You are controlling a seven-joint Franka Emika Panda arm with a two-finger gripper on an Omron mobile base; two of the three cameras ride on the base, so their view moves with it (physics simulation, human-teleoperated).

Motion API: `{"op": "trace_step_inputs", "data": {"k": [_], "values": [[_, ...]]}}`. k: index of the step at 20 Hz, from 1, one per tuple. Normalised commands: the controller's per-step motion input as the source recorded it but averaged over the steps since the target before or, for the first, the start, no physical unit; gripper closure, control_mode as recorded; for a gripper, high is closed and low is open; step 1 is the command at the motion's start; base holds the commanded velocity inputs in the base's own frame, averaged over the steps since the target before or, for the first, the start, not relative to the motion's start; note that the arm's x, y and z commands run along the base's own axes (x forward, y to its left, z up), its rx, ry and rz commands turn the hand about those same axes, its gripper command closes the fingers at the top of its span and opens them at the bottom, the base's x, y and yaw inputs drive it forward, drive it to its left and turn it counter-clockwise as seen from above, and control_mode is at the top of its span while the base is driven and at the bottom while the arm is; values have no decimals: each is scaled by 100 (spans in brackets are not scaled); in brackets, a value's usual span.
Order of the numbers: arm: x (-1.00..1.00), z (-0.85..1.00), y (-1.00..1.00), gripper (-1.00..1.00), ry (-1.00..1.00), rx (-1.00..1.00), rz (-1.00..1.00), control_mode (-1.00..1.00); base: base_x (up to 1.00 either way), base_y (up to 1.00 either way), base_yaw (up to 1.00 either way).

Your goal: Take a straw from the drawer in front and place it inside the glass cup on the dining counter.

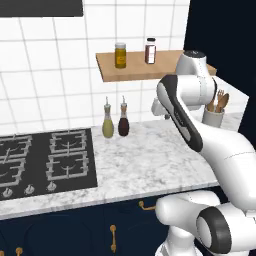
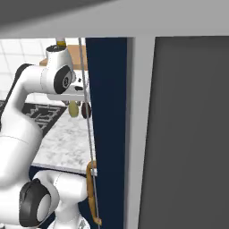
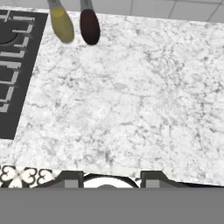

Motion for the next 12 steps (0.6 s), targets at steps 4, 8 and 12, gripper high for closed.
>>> {"op": "trace_step_inputs", "data": {"k": [4, 8, 12], "values": [[-2, 0, 0, -100, 0, 0, 0, 100, -29, 5, 0], [0, 0, 0, -100, 0, 0, 0, 100, -59, 53, -13], [0, 0, 0, -100, 0, 0, 0, 100, -21, 90, -26]]}}
